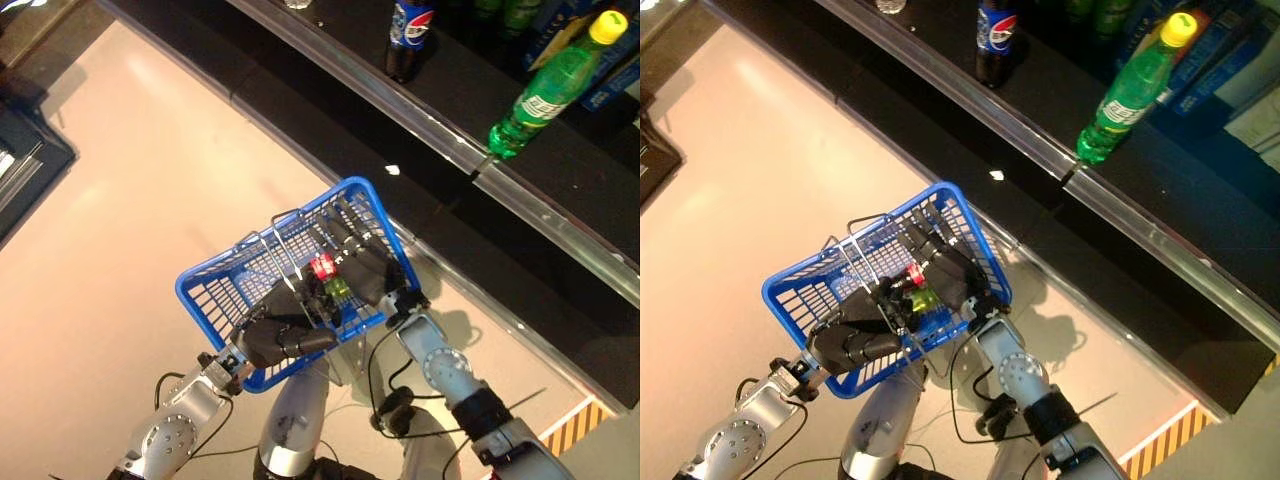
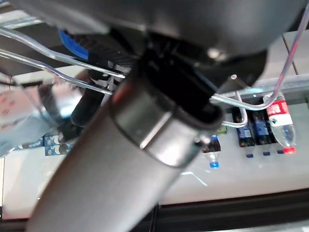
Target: Pick up the drink and place into the basket.
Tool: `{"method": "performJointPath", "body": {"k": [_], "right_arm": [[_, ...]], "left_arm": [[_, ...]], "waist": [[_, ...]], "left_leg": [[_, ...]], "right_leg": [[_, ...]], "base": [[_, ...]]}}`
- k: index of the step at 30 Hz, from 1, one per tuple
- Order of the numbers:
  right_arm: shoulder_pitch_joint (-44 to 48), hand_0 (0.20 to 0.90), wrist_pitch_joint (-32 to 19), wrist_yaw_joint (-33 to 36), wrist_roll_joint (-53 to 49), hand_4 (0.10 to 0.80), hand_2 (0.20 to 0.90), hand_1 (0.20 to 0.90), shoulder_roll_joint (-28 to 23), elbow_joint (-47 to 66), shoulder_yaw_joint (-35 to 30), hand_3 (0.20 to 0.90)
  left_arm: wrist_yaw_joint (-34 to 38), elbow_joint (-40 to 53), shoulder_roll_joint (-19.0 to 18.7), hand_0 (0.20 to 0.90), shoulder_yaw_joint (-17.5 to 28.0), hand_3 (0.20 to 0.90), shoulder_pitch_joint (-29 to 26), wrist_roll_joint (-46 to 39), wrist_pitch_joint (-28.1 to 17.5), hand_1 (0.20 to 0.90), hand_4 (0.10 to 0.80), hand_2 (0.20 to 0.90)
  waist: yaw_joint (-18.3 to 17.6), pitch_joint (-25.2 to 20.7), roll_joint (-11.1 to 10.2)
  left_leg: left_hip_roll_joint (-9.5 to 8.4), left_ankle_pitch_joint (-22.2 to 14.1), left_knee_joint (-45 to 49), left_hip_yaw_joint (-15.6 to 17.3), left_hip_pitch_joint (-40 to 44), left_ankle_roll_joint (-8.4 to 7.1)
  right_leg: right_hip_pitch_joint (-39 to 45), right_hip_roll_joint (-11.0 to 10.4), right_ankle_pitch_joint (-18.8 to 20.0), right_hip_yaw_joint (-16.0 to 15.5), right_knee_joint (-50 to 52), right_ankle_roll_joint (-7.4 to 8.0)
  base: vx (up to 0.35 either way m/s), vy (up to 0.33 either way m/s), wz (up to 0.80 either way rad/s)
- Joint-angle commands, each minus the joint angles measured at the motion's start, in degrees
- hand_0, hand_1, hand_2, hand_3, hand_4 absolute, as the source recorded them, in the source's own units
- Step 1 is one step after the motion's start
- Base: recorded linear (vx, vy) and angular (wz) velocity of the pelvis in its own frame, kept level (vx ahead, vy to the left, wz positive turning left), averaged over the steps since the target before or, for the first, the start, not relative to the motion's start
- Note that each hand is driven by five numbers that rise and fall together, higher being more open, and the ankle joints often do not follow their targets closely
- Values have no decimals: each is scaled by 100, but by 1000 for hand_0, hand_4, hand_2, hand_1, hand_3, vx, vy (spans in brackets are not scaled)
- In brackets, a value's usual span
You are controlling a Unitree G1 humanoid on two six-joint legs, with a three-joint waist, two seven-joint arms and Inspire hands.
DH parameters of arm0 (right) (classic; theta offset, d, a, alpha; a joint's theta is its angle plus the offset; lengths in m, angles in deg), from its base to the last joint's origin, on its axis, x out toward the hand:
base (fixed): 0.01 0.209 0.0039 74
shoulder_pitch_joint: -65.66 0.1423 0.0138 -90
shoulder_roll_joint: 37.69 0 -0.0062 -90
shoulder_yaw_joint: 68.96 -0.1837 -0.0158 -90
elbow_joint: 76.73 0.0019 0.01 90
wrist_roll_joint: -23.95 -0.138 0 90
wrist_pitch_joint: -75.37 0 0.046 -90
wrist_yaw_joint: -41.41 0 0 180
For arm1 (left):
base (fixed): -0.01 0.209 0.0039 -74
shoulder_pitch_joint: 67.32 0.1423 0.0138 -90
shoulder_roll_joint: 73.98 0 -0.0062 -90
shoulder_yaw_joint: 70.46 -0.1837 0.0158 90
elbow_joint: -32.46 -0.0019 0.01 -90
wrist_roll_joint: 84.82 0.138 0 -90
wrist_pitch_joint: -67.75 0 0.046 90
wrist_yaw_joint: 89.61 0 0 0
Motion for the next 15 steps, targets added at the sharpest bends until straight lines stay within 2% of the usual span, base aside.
{"method": "performJointPath", "body": {"k": [1, 4, 7, 9, 11, 15], "right_arm": [[20, 900, -298, -737, 242, 800, 900, 900, -32, 1199, -359, 900], [-276, 900, -291, -944, 267, 800, 900, 900, -146, 1545, -564, 900], [-598, 900, -204, -1194, 491, 800, 900, 900, -273, 1767, -724, 900], [-794, 900, -88, -1309, 631, 800, 900, 900, -293, 1802, -767, 900], [-1095, 900, 16, -1447, 738, 800, 900, 900, -378, 1752, -825, 900], [-1592, 900, 144, -1338, 765, 800, 900, 900, -359, 1421, -1064, 900]], "left_arm": [[-935, 2019, 626, 300, 498, 200, -290, -803, -1007, 300, 100, 300], [-750, 1907, 690, 300, 562, 200, -154, -736, -1102, 300, 100, 300], [11, 1592, 758, 300, 640, 200, -38, -529, -1475, 300, 100, 300], [496, 1135, 829, 300, 714, 200, -59, -466, -1740, 300, 100, 300], [992, 532, 903, 300, 907, 200, -60, 5, -2023, 300, 100, 300], [1421, -268, 961, 300, 1161, 200, 101, 432, -2380, 300, 100, 300]], "waist": [[-258, -430, -45], [-365, -501, -97], [-506, -595, -161], [-623, -692, -218], [-773, -832, -287], [-983, -1063, -399]], "left_leg": [[46, -299, 386, 390, 151, 371], [74, -313, 337, 468, 221, 369], [97, -349, 317, 566, 316, 370], [90, -353, 285, 620, 382, 384], [124, -377, 235, 730, 484, 395], [191, -391, 59, 978, 688, 416]], "right_leg": [[117, 57, 1238, 214, -802, -253], [174, 98, 1285, 293, -949, -226], [258, 123, 1362, 433, -1136, -181], [296, 126, 1443, 551, -1264, -146], [341, 126, 1517, 724, -1423, -95], [451, 74, 1740, 978, -1741, 30]], "base": [[-12, 12, -13], [-13, 25, -17], [-6, 56, -27], [32, 97, -28], [52, 118, -29], [34, 65, -42]]}}
